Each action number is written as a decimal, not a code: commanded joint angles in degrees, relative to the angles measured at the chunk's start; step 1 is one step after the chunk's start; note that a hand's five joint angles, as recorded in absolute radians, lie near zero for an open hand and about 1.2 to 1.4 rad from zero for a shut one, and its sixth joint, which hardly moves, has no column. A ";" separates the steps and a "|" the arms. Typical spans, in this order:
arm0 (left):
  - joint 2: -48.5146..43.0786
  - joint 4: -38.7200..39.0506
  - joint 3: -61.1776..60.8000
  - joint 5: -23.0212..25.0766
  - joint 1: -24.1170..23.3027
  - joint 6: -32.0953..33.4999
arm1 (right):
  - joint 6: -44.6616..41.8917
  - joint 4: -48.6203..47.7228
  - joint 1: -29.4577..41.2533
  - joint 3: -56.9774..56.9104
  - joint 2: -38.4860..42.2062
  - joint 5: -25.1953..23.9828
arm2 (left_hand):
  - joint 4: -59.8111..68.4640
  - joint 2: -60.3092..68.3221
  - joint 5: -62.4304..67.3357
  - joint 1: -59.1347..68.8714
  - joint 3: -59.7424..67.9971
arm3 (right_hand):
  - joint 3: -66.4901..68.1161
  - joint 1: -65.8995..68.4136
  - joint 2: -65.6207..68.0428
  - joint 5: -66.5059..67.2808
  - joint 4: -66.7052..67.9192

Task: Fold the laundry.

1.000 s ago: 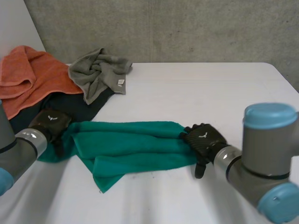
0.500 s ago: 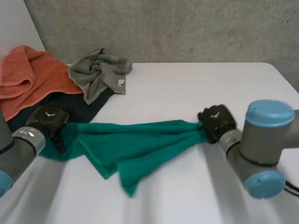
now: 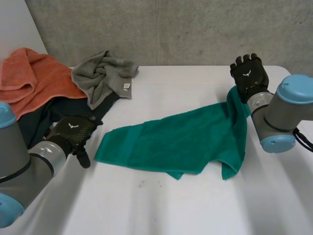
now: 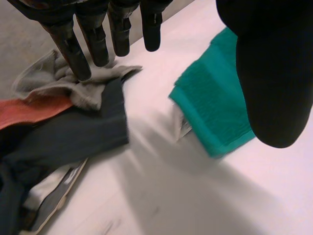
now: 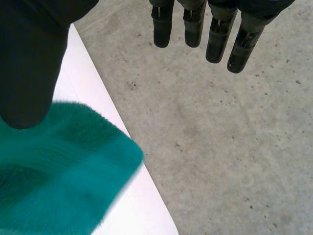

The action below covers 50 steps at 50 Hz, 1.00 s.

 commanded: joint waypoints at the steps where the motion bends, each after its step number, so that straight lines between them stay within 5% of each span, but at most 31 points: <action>1: -1.78 1.43 0.93 1.03 -2.63 0.67 | 5.89 10.15 0.07 12.57 -15.73 3.09 | 5.21 5.14 5.16 5.47 5.47 | -2.13 -1.28 -2.31 -3.74 -3.25; 12: -6.44 5.65 1.89 1.03 -2.99 0.93 | 28.75 39.95 -0.46 20.75 -23.04 1.87 | 6.91 6.83 6.85 7.16 7.16 | 0.97 1.82 0.79 -0.64 -0.15; 22: -7.14 5.91 1.72 1.03 -3.16 0.93 | 30.78 33.64 -0.38 28.93 -22.52 -1.57 | 6.74 6.67 6.68 6.99 7.00 | 10.74 11.59 10.56 9.13 9.61; 31: -6.79 5.91 1.45 1.03 -3.43 0.93 | 30.52 30.03 0.77 29.01 -16.71 0.19 | 6.74 6.67 6.68 6.99 7.00 | 16.45 17.29 16.26 14.84 15.32; 32: -6.71 5.91 1.37 1.03 -3.43 0.93 | 30.52 29.42 0.77 28.93 -16.28 0.45 | 6.74 6.67 6.68 6.99 7.00 | 19.96 20.80 19.77 18.35 18.83; 36: -6.62 5.91 1.28 1.03 -3.43 0.93 | 30.87 25.30 0.77 28.66 -15.57 2.21 | 6.74 6.67 6.68 6.99 7.00 | 67.78 68.63 67.60 66.17 66.66; 50: -7.05 6.18 1.80 1.03 -5.62 0.58 | 28.15 23.35 0.94 28.93 -31.03 2.30 | 6.57 6.50 6.51 6.82 6.83 | 67.87 68.72 67.69 66.26 66.75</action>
